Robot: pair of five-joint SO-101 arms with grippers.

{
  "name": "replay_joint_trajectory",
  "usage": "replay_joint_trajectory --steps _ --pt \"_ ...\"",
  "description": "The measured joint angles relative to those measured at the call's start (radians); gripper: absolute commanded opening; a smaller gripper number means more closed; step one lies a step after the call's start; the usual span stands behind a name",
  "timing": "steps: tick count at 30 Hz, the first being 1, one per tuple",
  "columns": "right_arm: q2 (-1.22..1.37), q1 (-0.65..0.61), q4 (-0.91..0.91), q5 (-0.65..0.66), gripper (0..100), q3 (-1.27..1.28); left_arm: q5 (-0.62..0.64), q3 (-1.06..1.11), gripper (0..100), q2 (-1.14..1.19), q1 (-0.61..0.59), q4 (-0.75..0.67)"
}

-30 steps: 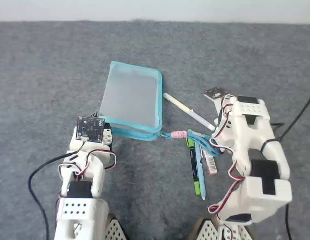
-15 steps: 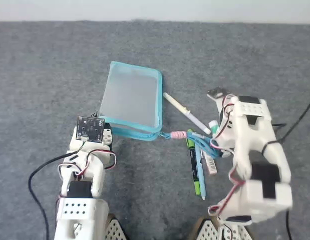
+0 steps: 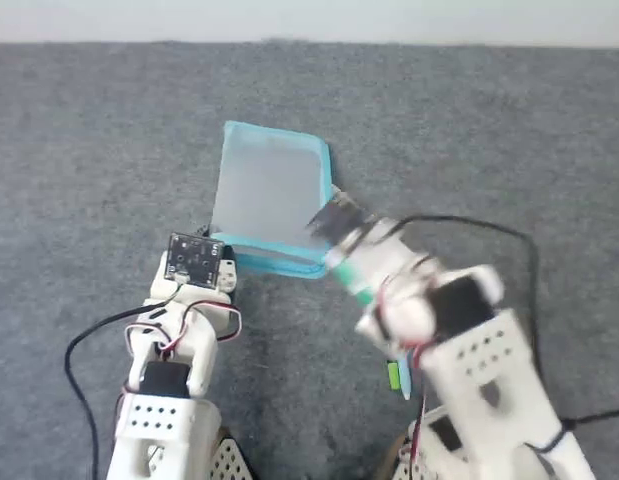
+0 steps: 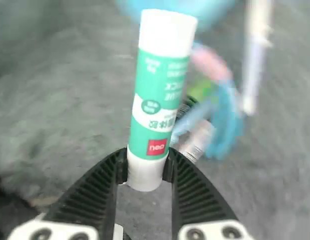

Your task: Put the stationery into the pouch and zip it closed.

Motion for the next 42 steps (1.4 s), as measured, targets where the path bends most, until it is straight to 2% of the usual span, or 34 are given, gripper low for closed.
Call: replay_joint_trajectory --steps 3,12,19,24,30,42 --pt "0.002 -0.104 0.0 0.0 0.7 0.002 0.0 0.0 1 0.0 0.043 0.0" --pt "0.184 -0.117 -0.055 -0.002 0.7 0.002 0.0 0.0 1 0.0 0.126 0.0" --pt "0.308 0.038 -0.109 -0.055 0.7 -0.041 0.0 0.0 1 0.0 0.158 0.0" --pt "0.411 0.057 -0.109 -0.074 0.7 -0.143 -0.025 0.0 1 0.0 0.164 0.0" --pt "0.614 0.061 -0.071 -0.103 0.7 -0.31 -0.028 0.0 1 0.0 0.164 0.0" --pt "1.049 0.066 0.147 -0.256 2.7 -0.881 -0.028 0.0 1 0.0 0.163 0.0"
